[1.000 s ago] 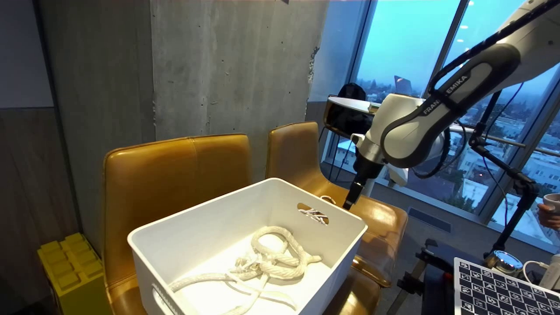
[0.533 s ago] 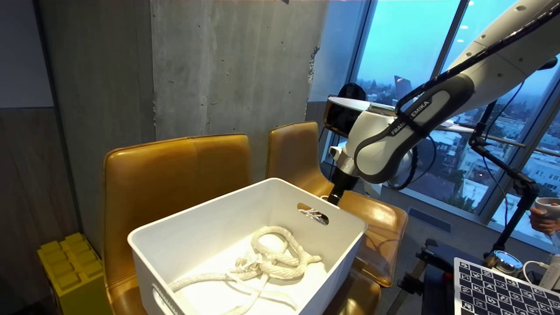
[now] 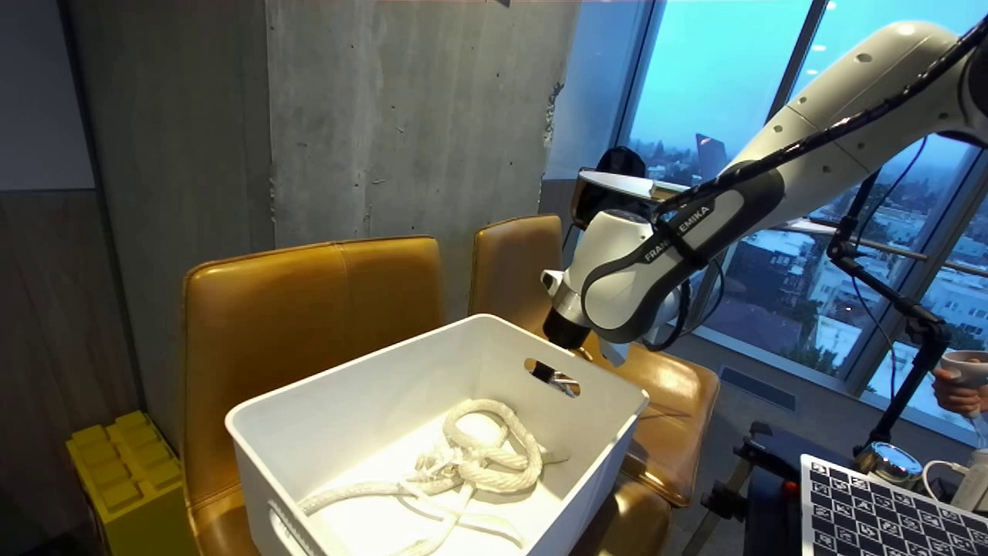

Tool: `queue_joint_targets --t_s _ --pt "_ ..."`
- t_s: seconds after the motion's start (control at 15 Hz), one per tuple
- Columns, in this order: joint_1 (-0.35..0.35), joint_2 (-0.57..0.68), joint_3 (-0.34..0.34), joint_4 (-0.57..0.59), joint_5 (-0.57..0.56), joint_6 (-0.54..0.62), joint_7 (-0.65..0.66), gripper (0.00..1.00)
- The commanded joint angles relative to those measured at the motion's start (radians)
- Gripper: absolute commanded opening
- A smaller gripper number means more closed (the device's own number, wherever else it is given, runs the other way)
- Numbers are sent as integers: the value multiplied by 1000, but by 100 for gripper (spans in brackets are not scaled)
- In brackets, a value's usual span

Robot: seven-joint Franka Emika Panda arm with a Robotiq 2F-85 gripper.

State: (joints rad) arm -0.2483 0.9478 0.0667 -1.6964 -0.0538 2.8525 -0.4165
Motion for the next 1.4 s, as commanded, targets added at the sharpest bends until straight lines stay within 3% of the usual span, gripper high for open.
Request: queue_joint_targets --t_s 0.0,0.4,1.0,1.07,1.13,1.33 --pt "9 44 18 93 -8 -51 30 100" --pt "17 57 18 133 -7 -90 33 100" --pt "15 80 -5 88 -22 -85 22 100" --pt "13 81 -8 91 -24 -84 21 91" --pt "13 83 -9 94 -24 -84 20 74" --pt "12 87 -11 88 -25 -86 18 55"
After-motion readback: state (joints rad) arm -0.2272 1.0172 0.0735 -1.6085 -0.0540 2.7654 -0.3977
